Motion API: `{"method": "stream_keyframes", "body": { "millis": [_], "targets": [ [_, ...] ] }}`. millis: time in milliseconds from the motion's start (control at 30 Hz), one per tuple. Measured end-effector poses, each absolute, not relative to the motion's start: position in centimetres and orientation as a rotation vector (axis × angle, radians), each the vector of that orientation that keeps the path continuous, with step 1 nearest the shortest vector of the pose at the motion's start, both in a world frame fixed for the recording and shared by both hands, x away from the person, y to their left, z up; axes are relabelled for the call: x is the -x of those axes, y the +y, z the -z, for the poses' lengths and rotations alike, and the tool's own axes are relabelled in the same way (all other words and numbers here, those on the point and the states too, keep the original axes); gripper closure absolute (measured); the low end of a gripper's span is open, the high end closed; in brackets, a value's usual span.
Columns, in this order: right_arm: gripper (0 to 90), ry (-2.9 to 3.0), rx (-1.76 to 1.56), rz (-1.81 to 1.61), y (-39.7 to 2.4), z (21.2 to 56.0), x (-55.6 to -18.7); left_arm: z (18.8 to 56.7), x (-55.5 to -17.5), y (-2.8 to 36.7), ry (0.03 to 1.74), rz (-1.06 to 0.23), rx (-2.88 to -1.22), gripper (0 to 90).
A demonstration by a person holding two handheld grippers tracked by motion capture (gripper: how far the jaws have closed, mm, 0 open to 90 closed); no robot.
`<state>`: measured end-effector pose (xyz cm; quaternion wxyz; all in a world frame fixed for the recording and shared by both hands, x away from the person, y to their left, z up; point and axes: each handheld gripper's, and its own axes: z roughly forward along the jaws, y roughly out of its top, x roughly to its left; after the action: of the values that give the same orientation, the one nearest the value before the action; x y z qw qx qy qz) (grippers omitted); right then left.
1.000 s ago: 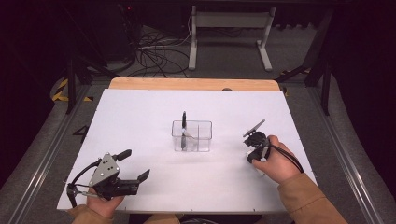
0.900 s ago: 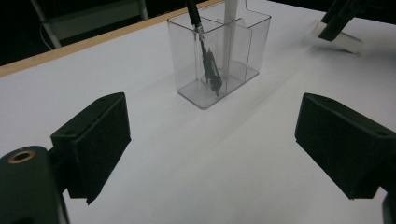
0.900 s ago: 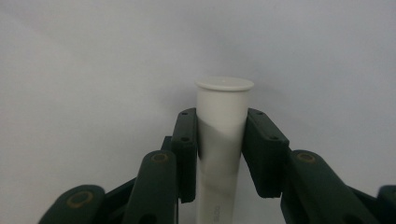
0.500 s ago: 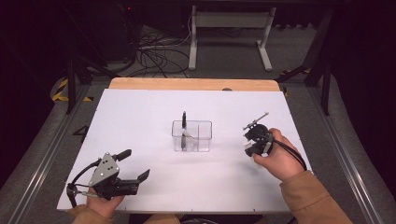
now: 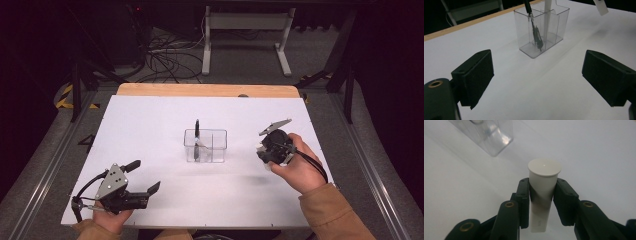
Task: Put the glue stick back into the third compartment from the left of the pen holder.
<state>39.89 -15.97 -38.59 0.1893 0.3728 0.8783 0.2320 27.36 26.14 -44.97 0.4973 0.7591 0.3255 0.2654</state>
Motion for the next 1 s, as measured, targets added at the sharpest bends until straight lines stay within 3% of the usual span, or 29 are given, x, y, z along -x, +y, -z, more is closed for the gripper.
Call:
{"method": "stream_keyframes", "body": {
  "millis": [1000],
  "targets": [
    [66.9,2.179,-0.743,-1.317,-13.0,34.3,-38.1,45.0,-27.4,26.2,0.788,-0.643,-1.843,11.1]
  ]
}}
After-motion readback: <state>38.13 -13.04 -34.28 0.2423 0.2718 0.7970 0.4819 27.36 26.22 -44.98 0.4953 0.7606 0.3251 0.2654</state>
